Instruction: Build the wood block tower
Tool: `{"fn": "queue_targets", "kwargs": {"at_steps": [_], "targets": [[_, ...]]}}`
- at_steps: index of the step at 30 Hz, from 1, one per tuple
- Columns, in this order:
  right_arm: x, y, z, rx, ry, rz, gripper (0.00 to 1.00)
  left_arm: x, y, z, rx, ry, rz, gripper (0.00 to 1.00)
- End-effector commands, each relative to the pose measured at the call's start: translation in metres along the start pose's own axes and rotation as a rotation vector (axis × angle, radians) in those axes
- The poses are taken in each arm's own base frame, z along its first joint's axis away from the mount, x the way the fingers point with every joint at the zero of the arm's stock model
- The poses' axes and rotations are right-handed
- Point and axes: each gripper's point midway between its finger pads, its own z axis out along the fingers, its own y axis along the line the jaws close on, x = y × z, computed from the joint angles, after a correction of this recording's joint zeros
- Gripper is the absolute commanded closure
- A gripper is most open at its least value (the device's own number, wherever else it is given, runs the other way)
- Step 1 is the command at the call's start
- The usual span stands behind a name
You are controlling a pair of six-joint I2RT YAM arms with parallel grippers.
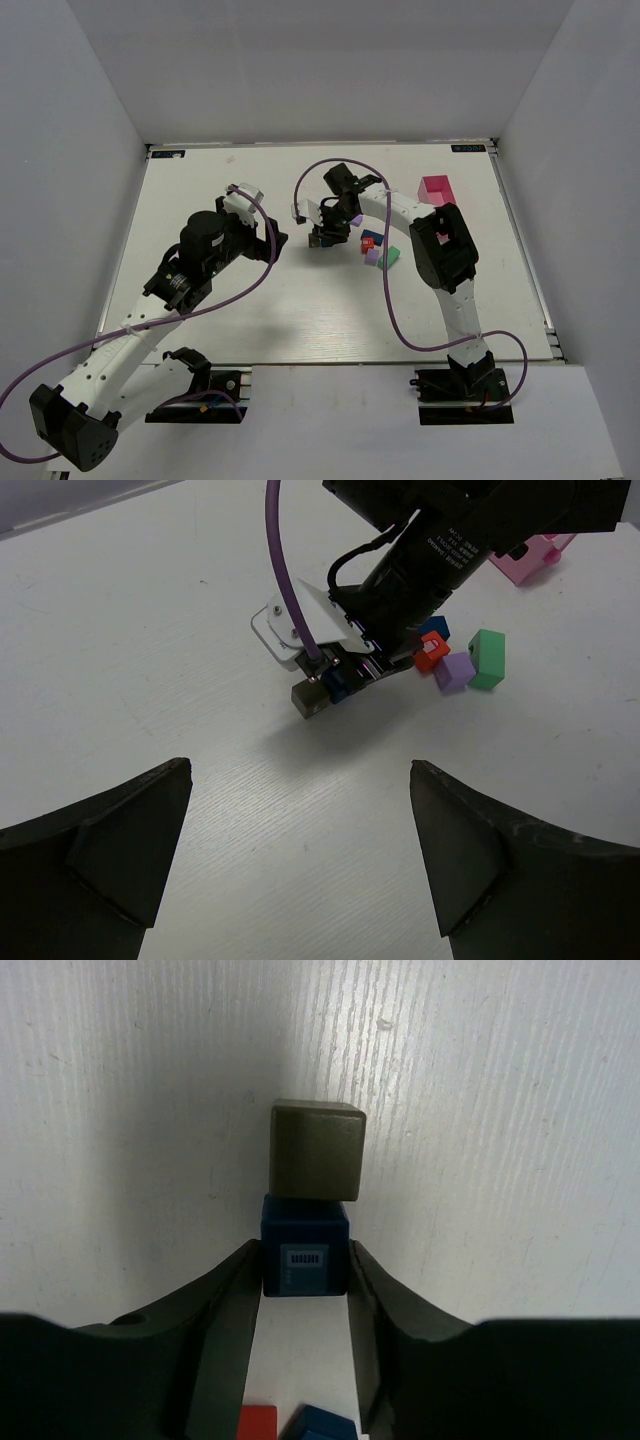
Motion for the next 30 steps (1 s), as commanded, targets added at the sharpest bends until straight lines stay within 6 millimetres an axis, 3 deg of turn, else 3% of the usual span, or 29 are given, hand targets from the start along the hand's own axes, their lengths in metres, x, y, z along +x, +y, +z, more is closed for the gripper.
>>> {"fn": "queue_targets", "kwargs": {"at_steps": [1,11,13,14,20,25,26,28,30], "targets": [[0.008,0.011,0.006,-0.053,0.023,0.019,0.53,-0.002,0.003,-0.003,-0.014,-0.009,-0.002,0.0],[0.007,0.009,0.006,-0.04,0.021,0.025,0.31,-0.002,0.003,-0.003,-0.014,-0.009,-0.002,0.0],[0.007,0.009,0.006,-0.035,0.021,0.029,0.21,-0.002,0.003,-0.003,-0.014,-0.009,-0.002,0.0],[0.006,0.007,0.006,-0.028,0.02,0.027,0.1,-0.002,0.003,-0.003,-0.014,-0.009,-0.002,0.0],[0.006,0.0,-0.004,0.015,0.02,0.039,0.1,-0.004,0.003,-0.005,-0.013,-0.018,-0.002,0.0],[-0.007,-0.012,-0.048,0.113,-0.006,0.027,0.1,-0.004,0.003,-0.005,-0.013,-0.018,-0.002,0.0],[0.001,-0.007,-0.049,0.122,0.021,0.037,0.1,-0.007,0.003,-0.007,-0.012,-0.029,-0.002,0.0],[-0.003,-0.006,-0.066,0.164,0.011,0.027,0.1,-0.005,0.001,-0.006,-0.001,-0.03,-0.001,0.0],[0.015,0.004,-0.068,0.176,0.053,0.066,0.1,-0.005,0.001,-0.006,-0.002,-0.03,0.008,0.0]]}}
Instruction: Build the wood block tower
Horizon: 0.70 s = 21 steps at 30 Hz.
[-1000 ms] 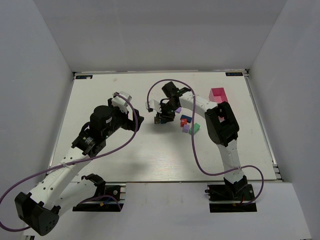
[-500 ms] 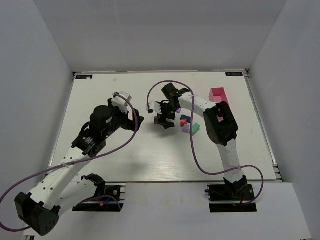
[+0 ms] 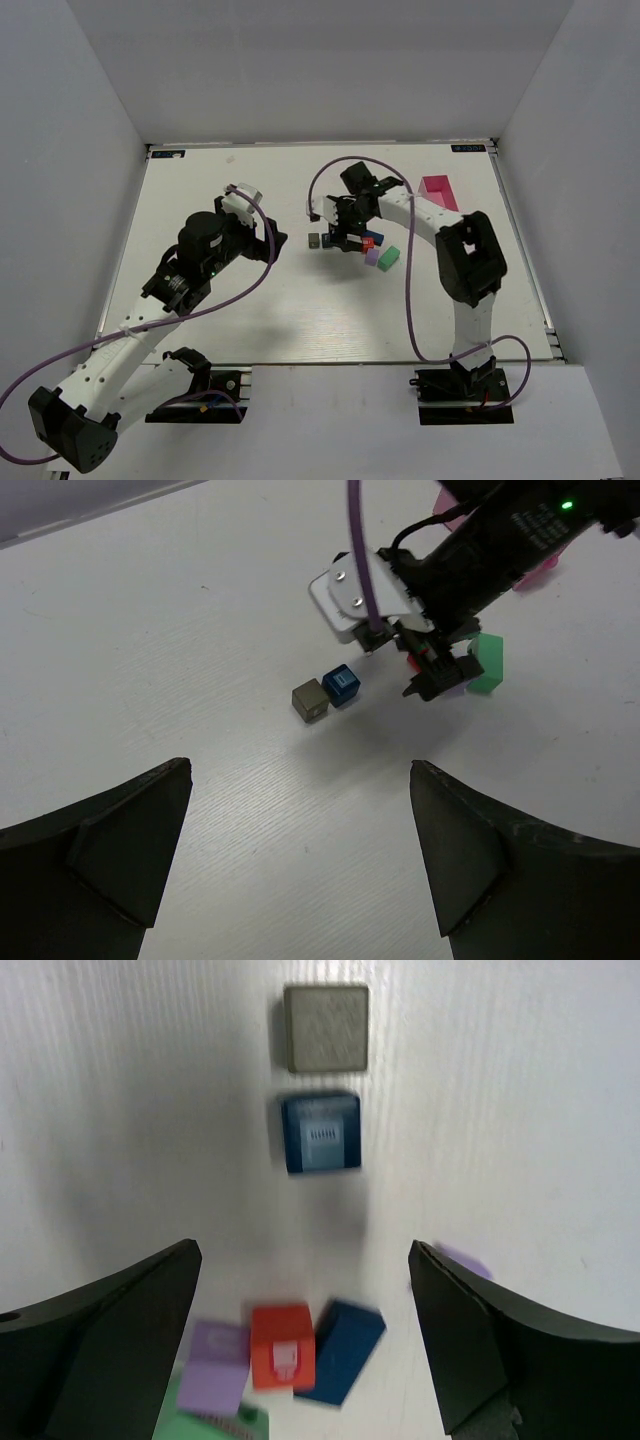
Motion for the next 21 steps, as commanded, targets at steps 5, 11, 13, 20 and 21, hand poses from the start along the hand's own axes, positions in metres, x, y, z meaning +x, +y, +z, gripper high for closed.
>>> {"fn": "queue_targets", "kwargs": {"at_steps": [5,11,13,20,21], "targets": [[0.004,-0.016,-0.072,0.321,-0.004,0.097,0.1,-0.003,-0.002,-0.003,0.021,-0.029,0.006,0.0],[0.016,0.001,-0.112,0.411,-0.082,0.291,0.11,0.012,-0.003,0.006,0.03,0.022,0.014,0.0],[0.018,0.025,-0.104,0.316,-0.109,0.294,0.24,0.016,-0.002,0.009,0.029,0.036,0.013,0.0],[0.03,0.05,-0.104,0.273,-0.151,0.268,0.78,0.044,0.001,0.025,0.024,0.15,0.025,0.25],[0.031,0.051,-0.103,0.267,-0.151,0.266,0.77,0.045,0.0,0.026,0.032,0.164,0.023,0.27]]}}
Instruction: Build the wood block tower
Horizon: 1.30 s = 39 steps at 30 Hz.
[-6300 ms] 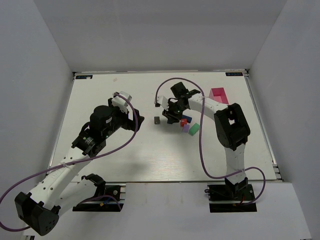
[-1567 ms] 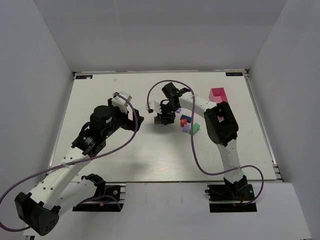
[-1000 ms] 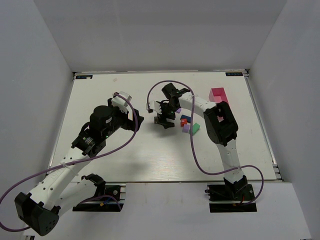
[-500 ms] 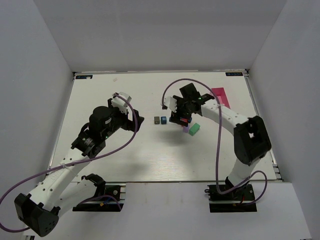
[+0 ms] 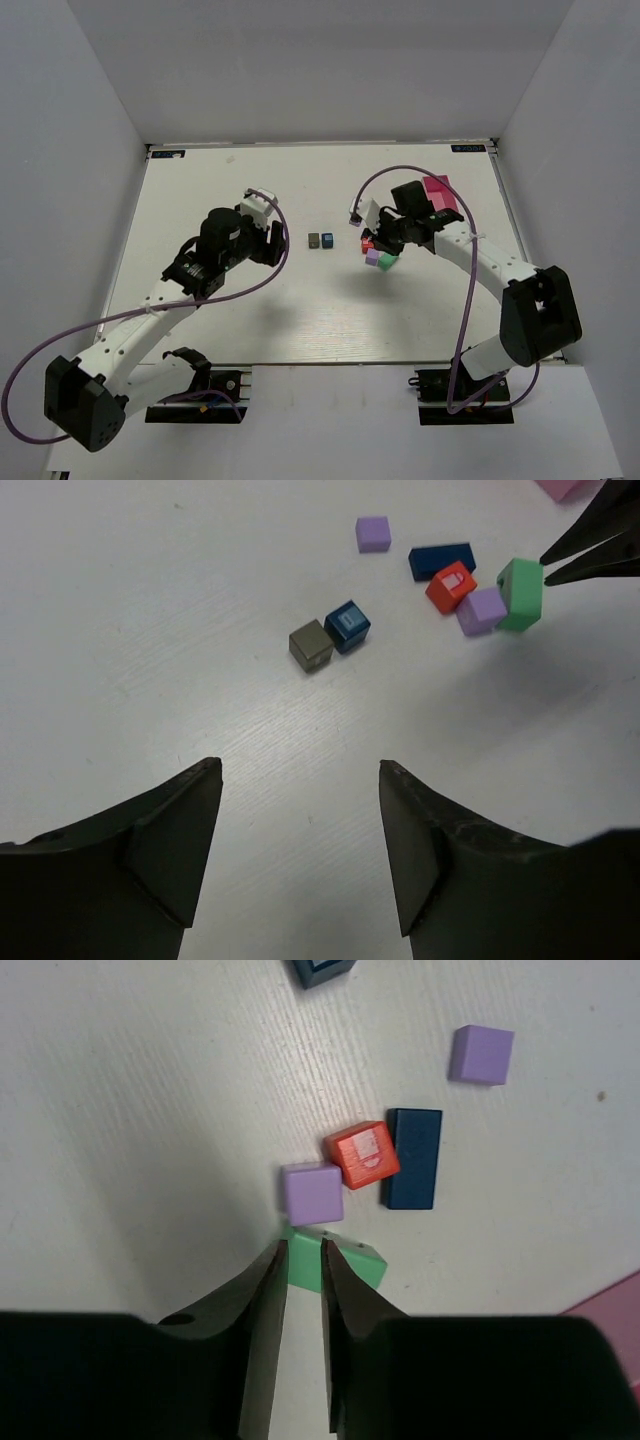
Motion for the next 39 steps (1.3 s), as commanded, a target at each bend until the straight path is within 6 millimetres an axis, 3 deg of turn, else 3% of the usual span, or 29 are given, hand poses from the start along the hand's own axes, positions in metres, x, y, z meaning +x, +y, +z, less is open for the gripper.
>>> {"fn": "queue_targets", "kwargs": {"at_steps": [1,5,10,17,23,31,39], "targets": [[-0.006,0.005,-0.002,-0.028,-0.055,-0.005,0.74,-0.002,-0.001,0.002,0.017,0.022,0.009,0.28],[-0.001,0.004,0.005,-0.04,-0.042,-0.006,0.53,0.006,0.001,0.003,0.006,0.054,0.006,0.22],[0.007,0.006,0.013,-0.052,-0.016,-0.016,0.47,0.004,0.002,0.001,-0.003,0.044,0.007,0.16],[0.016,0.004,0.025,-0.067,0.02,-0.006,0.46,-0.001,-0.002,-0.003,0.018,0.027,0.008,0.14],[0.008,-0.003,0.032,-0.065,0.034,0.073,0.46,-0.003,-0.002,-0.002,0.018,0.018,0.0,0.11],[0.013,-0.009,0.036,-0.034,0.086,0.169,0.44,-0.003,-0.002,-0.002,0.018,0.018,0.0,0.1],[0.02,-0.005,0.042,-0.05,0.118,0.175,0.42,-0.003,-0.002,-0.002,0.018,0.018,0.0,0.09]]}}
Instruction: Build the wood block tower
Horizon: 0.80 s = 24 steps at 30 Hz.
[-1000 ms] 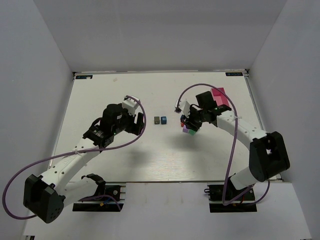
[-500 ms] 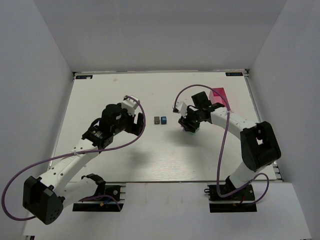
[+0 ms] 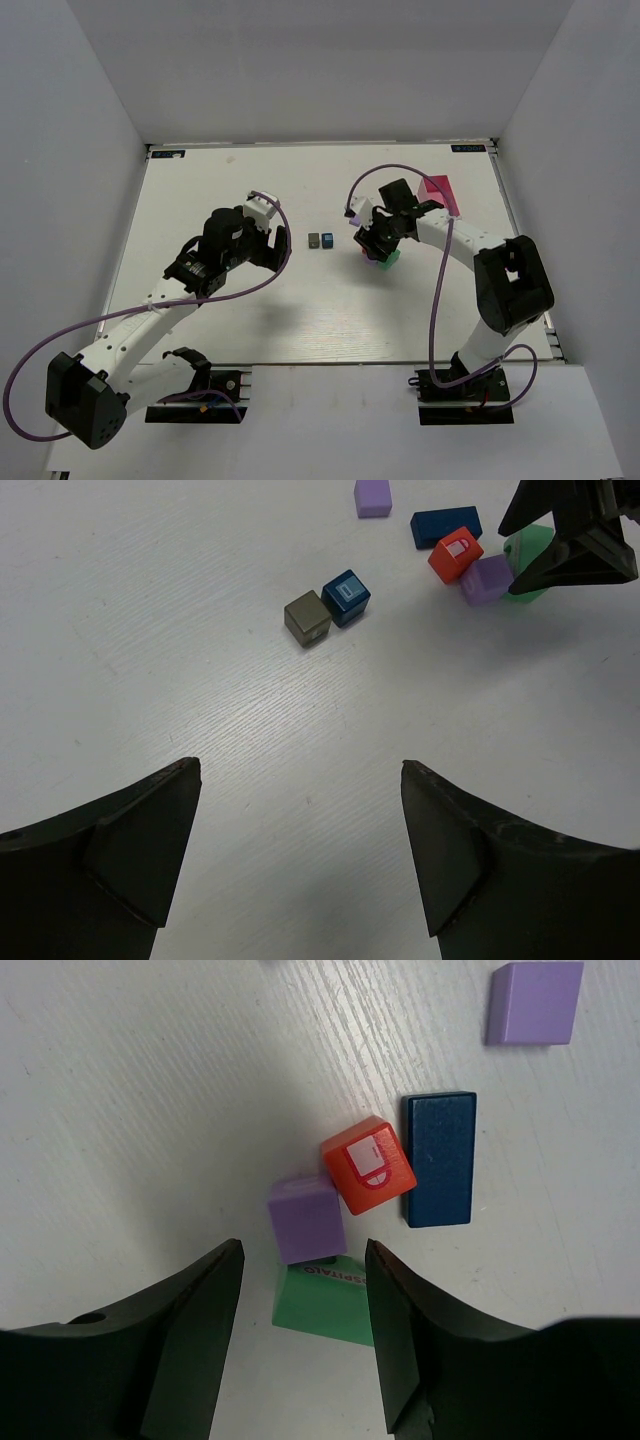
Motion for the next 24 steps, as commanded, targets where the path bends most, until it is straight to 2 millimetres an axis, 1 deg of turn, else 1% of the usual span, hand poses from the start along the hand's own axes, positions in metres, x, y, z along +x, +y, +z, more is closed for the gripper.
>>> {"fn": "queue_targets", "kwargs": {"at_steps": [1,11,12,20,24], "targets": [[-0.009,-0.004,-0.003,0.013,-0.008,0.003,0.42,-0.022,-0.002,-0.008,0.008,-0.061,-0.002,0.09],[0.0,-0.003,0.008,0.015,0.034,-0.01,0.42,-0.022,-0.002,-0.008,0.008,-0.061,-0.002,0.09],[-0.002,-0.004,0.007,0.018,0.029,-0.01,0.42,-0.022,-0.002,-0.008,0.008,-0.061,-0.002,0.09],[0.002,-0.004,0.011,0.023,0.046,-0.014,0.4,-0.022,-0.002,-0.008,0.008,-0.061,-0.002,0.09],[0.005,-0.001,0.016,0.014,0.058,-0.02,0.4,-0.022,-0.002,-0.008,0.008,-0.061,-0.002,0.09]]}}
